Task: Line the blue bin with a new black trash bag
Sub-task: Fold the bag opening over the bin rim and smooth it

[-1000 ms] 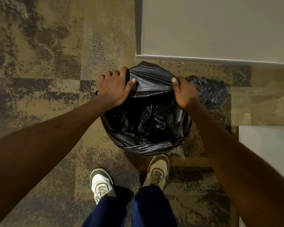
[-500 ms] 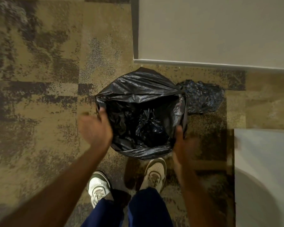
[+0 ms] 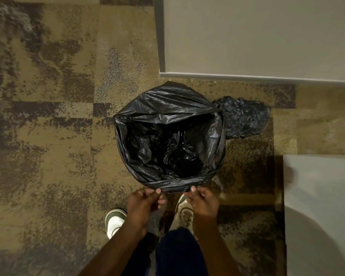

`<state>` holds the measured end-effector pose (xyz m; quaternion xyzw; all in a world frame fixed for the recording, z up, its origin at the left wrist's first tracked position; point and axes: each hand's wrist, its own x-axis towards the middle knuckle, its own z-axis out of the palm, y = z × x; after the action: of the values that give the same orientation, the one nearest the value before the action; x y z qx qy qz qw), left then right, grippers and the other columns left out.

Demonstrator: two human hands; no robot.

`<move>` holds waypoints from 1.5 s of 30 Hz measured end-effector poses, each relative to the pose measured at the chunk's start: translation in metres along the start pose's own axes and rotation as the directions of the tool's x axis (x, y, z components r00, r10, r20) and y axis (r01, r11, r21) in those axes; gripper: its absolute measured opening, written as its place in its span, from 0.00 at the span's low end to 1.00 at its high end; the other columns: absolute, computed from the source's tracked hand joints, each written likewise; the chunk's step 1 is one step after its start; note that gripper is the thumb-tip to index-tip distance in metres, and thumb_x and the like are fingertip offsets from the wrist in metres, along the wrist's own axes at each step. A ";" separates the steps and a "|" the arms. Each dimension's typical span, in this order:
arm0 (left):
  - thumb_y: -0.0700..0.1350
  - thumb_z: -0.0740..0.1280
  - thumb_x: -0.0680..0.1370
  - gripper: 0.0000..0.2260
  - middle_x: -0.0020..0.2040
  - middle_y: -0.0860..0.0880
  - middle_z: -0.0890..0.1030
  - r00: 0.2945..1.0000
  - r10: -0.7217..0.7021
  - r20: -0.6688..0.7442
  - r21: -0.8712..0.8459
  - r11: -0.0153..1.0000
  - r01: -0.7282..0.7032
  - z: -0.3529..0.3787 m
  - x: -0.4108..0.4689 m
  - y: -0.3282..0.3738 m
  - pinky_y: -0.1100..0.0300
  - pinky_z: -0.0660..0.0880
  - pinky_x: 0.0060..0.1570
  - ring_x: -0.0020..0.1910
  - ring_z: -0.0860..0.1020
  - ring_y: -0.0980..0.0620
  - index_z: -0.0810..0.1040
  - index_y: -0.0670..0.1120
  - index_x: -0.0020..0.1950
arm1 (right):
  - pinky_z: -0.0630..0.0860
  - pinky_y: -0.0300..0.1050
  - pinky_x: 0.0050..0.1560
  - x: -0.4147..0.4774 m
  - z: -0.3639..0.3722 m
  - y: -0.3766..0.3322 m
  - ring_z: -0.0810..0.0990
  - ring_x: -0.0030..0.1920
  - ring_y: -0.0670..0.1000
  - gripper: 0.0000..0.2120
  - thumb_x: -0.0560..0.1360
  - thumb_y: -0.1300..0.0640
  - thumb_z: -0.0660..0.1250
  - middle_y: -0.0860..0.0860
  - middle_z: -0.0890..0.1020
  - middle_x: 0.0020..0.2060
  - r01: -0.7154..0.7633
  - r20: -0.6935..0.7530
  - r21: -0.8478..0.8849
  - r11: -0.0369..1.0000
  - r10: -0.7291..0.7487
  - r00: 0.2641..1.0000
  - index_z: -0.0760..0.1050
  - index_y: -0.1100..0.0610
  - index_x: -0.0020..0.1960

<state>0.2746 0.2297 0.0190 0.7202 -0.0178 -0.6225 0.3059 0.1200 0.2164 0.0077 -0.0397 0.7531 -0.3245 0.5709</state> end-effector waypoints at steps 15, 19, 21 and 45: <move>0.33 0.65 0.76 0.07 0.32 0.44 0.84 0.998 -0.046 0.038 0.149 0.988 0.040 0.001 0.016 -0.008 0.62 0.76 0.27 0.30 0.83 0.49 0.81 0.42 0.43 | 0.73 0.32 0.25 0.022 -0.002 0.004 0.78 0.30 0.48 0.13 0.71 0.76 0.63 0.55 0.79 0.34 -0.144 -0.011 -0.190 0.971 0.145 0.989 0.72 0.59 0.38; 0.33 0.66 0.76 0.03 0.32 0.44 0.83 0.995 -0.092 -0.039 0.262 0.960 0.099 0.005 0.020 -0.008 0.58 0.77 0.28 0.28 0.82 0.49 0.78 0.39 0.46 | 0.80 0.44 0.39 0.030 0.002 0.008 0.83 0.41 0.57 0.12 0.69 0.76 0.65 0.58 0.81 0.38 -0.130 -0.067 -0.224 0.966 0.118 0.991 0.74 0.59 0.38; 0.32 0.67 0.75 0.05 0.41 0.39 0.83 0.981 -0.055 -0.185 0.301 0.947 0.109 0.003 0.017 -0.002 0.52 0.80 0.36 0.35 0.83 0.44 0.75 0.37 0.50 | 0.79 0.49 0.43 0.033 -0.005 0.000 0.82 0.48 0.64 0.07 0.71 0.73 0.63 0.61 0.81 0.41 -0.078 -0.182 -0.180 0.981 0.045 0.982 0.76 0.64 0.43; 0.68 0.51 0.75 0.33 0.78 0.37 0.54 0.637 0.591 0.495 0.845 -0.497 -0.196 0.015 0.105 0.142 0.23 0.64 0.57 0.74 0.55 0.27 0.56 0.54 0.77 | 0.60 0.70 0.66 0.088 0.024 -0.112 0.50 0.74 0.70 0.36 0.74 0.32 0.49 0.64 0.50 0.76 0.296 0.349 -0.936 -0.192 -0.629 0.695 0.45 0.46 0.76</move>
<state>0.3354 0.0653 -0.0083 0.6560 -0.7369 -0.0708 -0.1470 0.0760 0.0801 -0.0094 -0.6506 0.7449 0.0912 0.1165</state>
